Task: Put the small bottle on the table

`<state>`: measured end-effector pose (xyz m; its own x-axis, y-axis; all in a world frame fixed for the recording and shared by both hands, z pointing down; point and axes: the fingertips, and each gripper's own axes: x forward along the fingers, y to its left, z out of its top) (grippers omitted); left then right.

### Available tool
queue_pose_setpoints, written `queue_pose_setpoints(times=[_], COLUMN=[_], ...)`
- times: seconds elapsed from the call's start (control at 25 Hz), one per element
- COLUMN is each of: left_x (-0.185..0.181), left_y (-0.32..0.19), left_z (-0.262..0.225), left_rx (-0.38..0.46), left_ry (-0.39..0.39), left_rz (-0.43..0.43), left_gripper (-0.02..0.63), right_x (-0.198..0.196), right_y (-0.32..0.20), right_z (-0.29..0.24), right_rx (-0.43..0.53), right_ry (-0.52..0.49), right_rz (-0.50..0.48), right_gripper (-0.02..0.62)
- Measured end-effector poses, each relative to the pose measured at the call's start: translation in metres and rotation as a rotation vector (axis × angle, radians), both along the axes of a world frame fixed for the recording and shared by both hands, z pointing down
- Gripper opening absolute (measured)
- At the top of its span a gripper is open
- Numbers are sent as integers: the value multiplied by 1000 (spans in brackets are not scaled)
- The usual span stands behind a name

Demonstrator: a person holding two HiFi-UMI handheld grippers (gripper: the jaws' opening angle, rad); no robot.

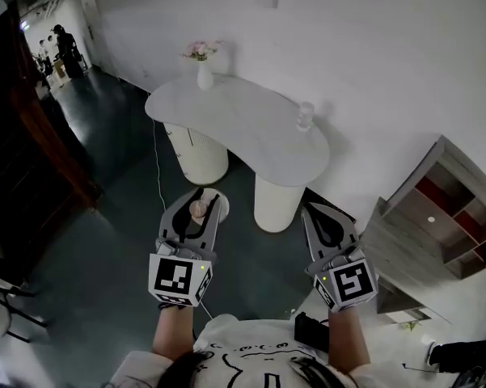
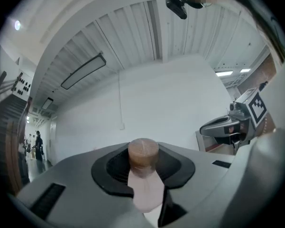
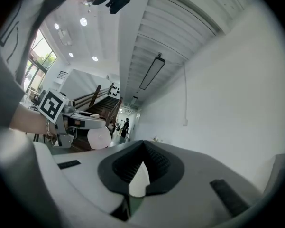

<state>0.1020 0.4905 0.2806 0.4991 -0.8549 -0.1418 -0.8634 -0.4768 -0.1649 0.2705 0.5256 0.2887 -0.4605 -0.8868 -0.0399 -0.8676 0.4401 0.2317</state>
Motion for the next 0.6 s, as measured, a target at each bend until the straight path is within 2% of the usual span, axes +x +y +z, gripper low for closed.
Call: queue_pose_setpoints(times=[0.16,0.6], left_x=[3,-13], left_y=[-2,-40], left_z=[9,15], left_rx=[-16,-32], left_ry=[-1,-6], left_rz=[-15,-46], left_gripper=[120,120], right_x=[6,-7], right_y=[-5,-43], right_z=[7,17], right_rx=[-9,-41], right_ry=[-30,0], right_rz=[-18,-52], right_gripper=[-8,-8])
